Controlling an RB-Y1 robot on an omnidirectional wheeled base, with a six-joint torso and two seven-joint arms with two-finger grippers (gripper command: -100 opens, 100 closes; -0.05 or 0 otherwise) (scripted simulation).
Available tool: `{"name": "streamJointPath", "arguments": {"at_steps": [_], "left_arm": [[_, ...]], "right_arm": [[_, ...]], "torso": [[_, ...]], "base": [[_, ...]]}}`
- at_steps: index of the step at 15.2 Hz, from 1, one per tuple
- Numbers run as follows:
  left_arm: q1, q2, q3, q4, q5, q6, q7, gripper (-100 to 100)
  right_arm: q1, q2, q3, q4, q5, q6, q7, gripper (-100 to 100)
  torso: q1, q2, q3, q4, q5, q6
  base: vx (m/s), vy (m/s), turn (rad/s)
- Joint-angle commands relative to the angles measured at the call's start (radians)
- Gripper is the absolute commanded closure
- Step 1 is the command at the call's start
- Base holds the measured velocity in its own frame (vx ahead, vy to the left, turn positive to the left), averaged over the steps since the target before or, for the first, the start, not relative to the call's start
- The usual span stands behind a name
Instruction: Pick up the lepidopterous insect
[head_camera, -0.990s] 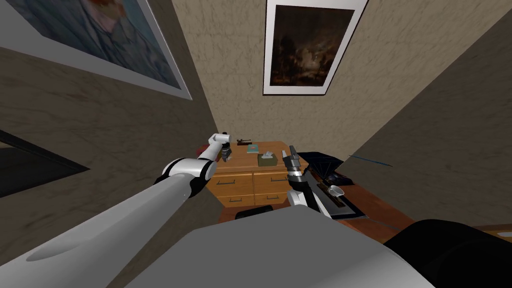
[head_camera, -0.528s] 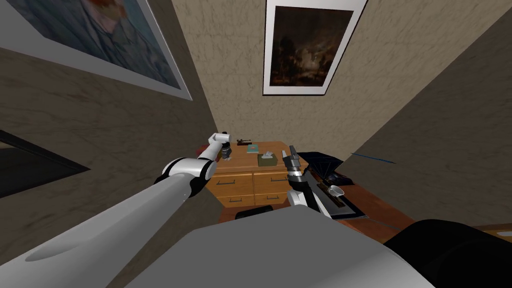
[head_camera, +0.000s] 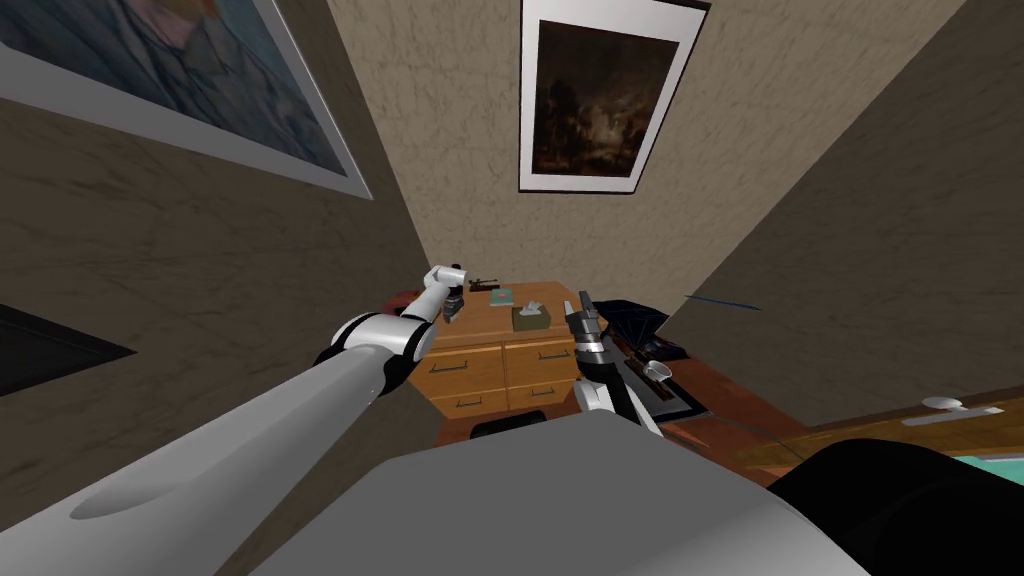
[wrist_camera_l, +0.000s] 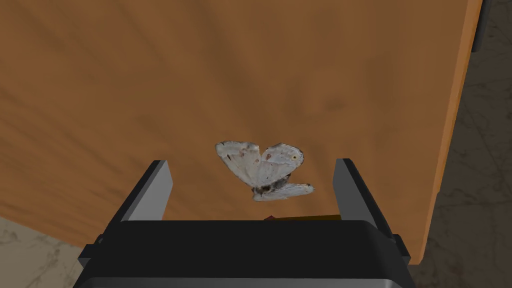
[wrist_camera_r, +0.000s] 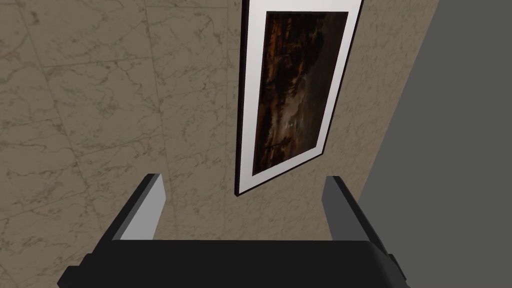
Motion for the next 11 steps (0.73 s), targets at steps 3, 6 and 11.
{"name": "streamJointPath", "arguments": {"at_steps": [3, 6, 11], "left_arm": [[0.004, -0.003, -0.02, 0.0, -0.018, 0.056, -0.02, -100], [0.029, -0.008, -0.018, 0.003, -0.019, 0.006, -0.013, -100], [0.011, -0.005, -0.017, 0.005, -0.016, 0.024, -0.015, 100]], "right_arm": [[0.0, 0.0, 0.0, 0.0, 0.0, 0.0, 0.0, 0], [0.0, 0.0, 0.0, 0.0, 0.0, 0.0, 0.0, 0], [0.0, 0.0, 0.0, 0.0, 0.0, 0.0, 0.0, 0]], "torso": [[-0.002, -0.001, -0.001, 0.0, 0.0, 0.0], [-0.001, -0.001, -0.001, 0.0, 0.0, 0.0], [0.0, 0.0, 0.0, 0.0, 0.0, 0.0]], "base": [[0.026, -0.035, -0.003], [0.007, -0.006, 0.002], [-0.001, 0.003, 0.0]]}}
